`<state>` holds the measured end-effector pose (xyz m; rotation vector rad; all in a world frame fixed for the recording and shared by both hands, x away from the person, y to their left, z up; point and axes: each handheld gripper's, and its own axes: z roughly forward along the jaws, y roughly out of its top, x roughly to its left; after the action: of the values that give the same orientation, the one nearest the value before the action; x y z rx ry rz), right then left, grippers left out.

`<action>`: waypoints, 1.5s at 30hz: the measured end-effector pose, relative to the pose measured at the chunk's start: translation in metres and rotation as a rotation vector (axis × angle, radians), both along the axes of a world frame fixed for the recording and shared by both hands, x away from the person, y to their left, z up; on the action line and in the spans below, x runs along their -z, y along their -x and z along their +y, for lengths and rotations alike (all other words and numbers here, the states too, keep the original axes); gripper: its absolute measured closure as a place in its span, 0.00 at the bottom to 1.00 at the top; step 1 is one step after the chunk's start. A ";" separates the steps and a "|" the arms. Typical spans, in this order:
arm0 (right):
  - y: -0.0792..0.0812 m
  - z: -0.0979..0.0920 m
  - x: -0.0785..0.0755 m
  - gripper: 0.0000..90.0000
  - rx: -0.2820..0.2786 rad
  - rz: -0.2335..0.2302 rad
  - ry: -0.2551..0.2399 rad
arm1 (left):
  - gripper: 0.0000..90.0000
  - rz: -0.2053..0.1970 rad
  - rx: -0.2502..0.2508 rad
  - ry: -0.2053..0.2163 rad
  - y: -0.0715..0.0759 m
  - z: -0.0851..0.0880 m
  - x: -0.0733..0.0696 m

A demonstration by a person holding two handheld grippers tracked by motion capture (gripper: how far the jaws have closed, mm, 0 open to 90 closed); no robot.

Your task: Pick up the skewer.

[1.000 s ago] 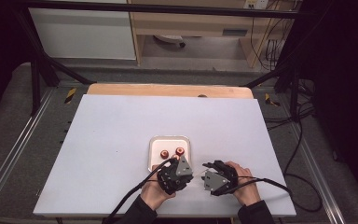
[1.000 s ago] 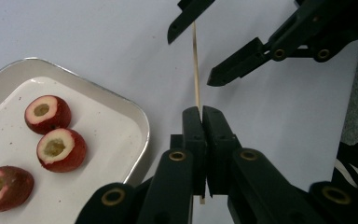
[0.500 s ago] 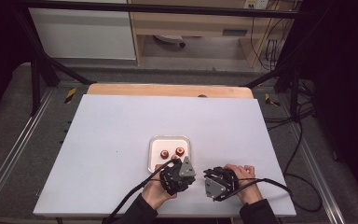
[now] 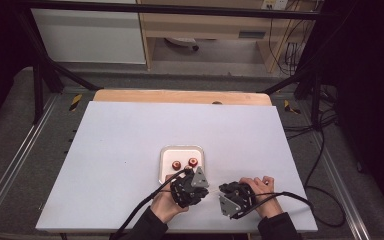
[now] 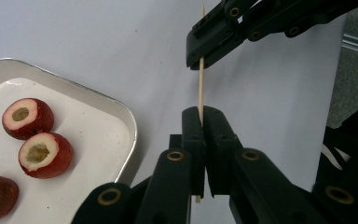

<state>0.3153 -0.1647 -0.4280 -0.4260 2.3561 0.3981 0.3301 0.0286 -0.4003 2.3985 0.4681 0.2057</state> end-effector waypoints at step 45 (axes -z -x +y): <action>0.009 0.019 0.002 0.98 -0.114 -0.321 0.145 | 0.98 0.172 -0.047 -0.250 -0.023 -0.023 0.000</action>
<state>0.3062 -0.1461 -0.4296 -0.6445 2.0602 0.1935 0.3535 0.0059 -0.4006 2.6653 0.6086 0.0826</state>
